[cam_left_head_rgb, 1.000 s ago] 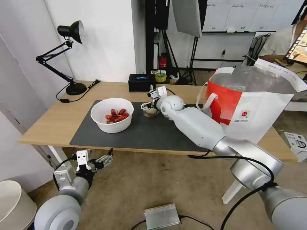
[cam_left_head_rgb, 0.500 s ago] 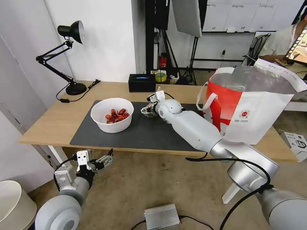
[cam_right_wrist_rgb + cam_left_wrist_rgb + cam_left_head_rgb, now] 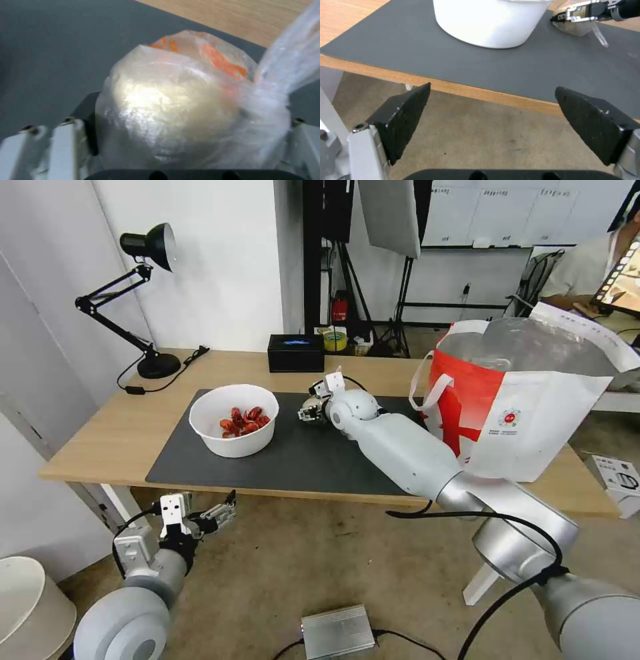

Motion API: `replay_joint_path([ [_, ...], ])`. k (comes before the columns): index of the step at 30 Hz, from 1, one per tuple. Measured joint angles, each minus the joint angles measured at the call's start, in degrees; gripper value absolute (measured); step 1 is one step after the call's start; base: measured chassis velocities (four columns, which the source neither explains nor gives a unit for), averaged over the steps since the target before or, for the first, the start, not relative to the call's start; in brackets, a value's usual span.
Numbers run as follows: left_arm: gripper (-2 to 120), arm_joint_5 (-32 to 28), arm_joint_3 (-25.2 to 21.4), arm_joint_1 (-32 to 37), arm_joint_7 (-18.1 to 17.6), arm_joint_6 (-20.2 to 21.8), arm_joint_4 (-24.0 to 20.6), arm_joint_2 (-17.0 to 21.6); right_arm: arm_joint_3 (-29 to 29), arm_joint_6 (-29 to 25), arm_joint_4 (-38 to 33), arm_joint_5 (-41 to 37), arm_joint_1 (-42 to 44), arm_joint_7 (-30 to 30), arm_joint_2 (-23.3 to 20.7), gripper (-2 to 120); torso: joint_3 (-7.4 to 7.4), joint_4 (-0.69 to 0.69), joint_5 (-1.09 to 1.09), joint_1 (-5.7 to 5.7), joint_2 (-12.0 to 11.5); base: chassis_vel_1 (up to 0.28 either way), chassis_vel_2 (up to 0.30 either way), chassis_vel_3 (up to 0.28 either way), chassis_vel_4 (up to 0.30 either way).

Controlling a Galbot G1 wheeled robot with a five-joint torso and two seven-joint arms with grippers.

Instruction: Pick up the trash from the table and place it into the takeout bag.

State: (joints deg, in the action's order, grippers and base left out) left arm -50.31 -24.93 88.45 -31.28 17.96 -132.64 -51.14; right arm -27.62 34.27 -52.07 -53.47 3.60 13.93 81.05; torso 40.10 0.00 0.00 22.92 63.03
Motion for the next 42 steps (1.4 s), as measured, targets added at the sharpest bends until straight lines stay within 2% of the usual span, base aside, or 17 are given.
replay_joint_path([
  [3, 100, 0.0, 0.0, 0.0, 0.0, 0.0, 0.0, 0.0, 0.0, 0.1, -0.3, 0.0, 0.2, 0.3, -0.2, 61, 0.0, 0.0, 0.0, 0.0, 0.0, 0.0, 0.0, 0.0, 0.0],
  [6, 100, 0.0, 0.1, -0.1, 0.0, 0.0, 0.0, 0.0, 0.1, 0.1, -0.5, -0.1, 0.2, 0.5, -0.3, 55, 0.0, 0.0, 0.0, 0.0, 0.0, 0.0, 0.0, 0.0, 0.0],
  [9, 100, 0.0, 0.2, -0.2, 0.0, 0.0, 0.0, 0.0, 0.1, 0.3, -1.2, -0.4, 0.5, 1.1, -0.7, 38, 0.0, 0.0, 0.0, 0.0, 0.0, 0.0, 0.0, 0.0, 0.0],
  [11, 100, 0.0, 0.2, -0.2, 0.0, 0.0, 0.0, 0.0, 0.3, 0.3, -1.6, -0.6, 0.6, 1.4, -0.9, 35, 0.0, 0.0, 0.0, 0.0, 0.0, 0.0, 0.0, 0.0, 0.0],
  [13, 100, 0.0, 0.3, -0.4, 0.0, 0.0, 0.0, 0.0, 1.1, 0.4, -3.6, -1.6, 0.6, 2.2, -1.9, 24, 0.0, 0.0, 0.0, 0.0, 0.0, 0.0, 0.0, 0.0, 0.0],
  [15, 100, 0.0, 0.4, -0.4, 0.0, 0.0, 0.0, 0.0, 1.4, 0.3, -4.5, -1.9, 0.6, 2.4, -2.3, 22, 0.0, 0.0, 0.0, 0.0, 0.0, 0.0, 0.0, 0.0, 0.0],
  [16, 100, 0.0, 0.5, -0.5, 0.0, 0.0, 0.1, 0.0, 1.8, 0.4, -5.8, -2.2, 0.6, 2.7, -3.0, 15, 0.0, 0.0, 0.0, 0.0, 0.0, 0.0, 0.0, 0.0, 0.0],
  [20, 100, 0.0, 0.8, -0.7, 0.0, 0.0, 0.1, -0.1, 3.1, 0.4, -11.3, -3.7, 0.5, 4.4, -5.9, 7, 0.0, 0.0, 0.0, 0.0, 0.0, 0.0, 0.0, 0.0, 0.0],
  [23, 100, 0.0, 0.8, -0.7, 0.0, 0.0, 0.1, -0.1, 3.7, 0.6, -15.4, -4.6, 0.2, 5.6, -8.2, 7, 0.0, 0.0, 0.01, 0.0, 0.0, 0.0, 0.0, 0.0, 0.0],
  [27, 100, 0.0, 0.8, -0.6, 0.0, 0.0, 0.1, 0.1, 5.9, 1.7, -25.4, -7.4, -0.1, 9.4, -13.2, 7, 0.0, -0.01, 0.01, 0.0, 0.0, 0.0, 0.0, 0.0, 0.0],
  [28, 100, 0.0, 0.8, -0.6, 0.0, 0.0, 0.1, 0.1, 5.9, 1.7, -25.4, -7.4, -0.1, 9.4, -13.2, 7, 0.0, -0.01, 0.01, 0.0, 0.0, 0.0, 0.0, 0.0, 0.0],
  [31, 100, 0.0, 1.0, -0.6, -0.1, 0.0, 0.1, 0.3, 8.0, 3.0, -33.4, -10.9, 0.1, 13.7, -17.2, 7, 0.0, -0.01, 0.01, 0.0, 0.0, 0.0, 0.0, 0.0, 0.0],
  [36, 100, 0.0, 1.1, -0.6, -0.1, 0.0, -0.1, 0.3, 9.1, 4.8, -40.2, -14.0, 0.3, 18.0, -21.2, 7, 0.0, -0.01, 0.01, 0.0, 0.0, 0.0, 0.0, 0.0, 0.0],
  [39, 100, 0.0, 1.1, -0.4, -0.2, -0.1, -0.5, 0.3, 9.9, 6.8, -47.0, -18.9, -0.3, 23.0, -25.6, 6, 0.0, -0.01, 0.02, 0.0, 0.0, 0.0, 0.0, 0.0, 0.0],
  [42, 100, 0.0, 1.0, -0.2, -0.3, 0.0, -0.9, 0.3, 10.4, 7.1, -50.5, -22.2, -0.8, 25.9, -28.1, 6, 0.0, 0.0, 0.01, 0.0, 0.0, 0.0, 0.0, 0.0, 0.0],
])
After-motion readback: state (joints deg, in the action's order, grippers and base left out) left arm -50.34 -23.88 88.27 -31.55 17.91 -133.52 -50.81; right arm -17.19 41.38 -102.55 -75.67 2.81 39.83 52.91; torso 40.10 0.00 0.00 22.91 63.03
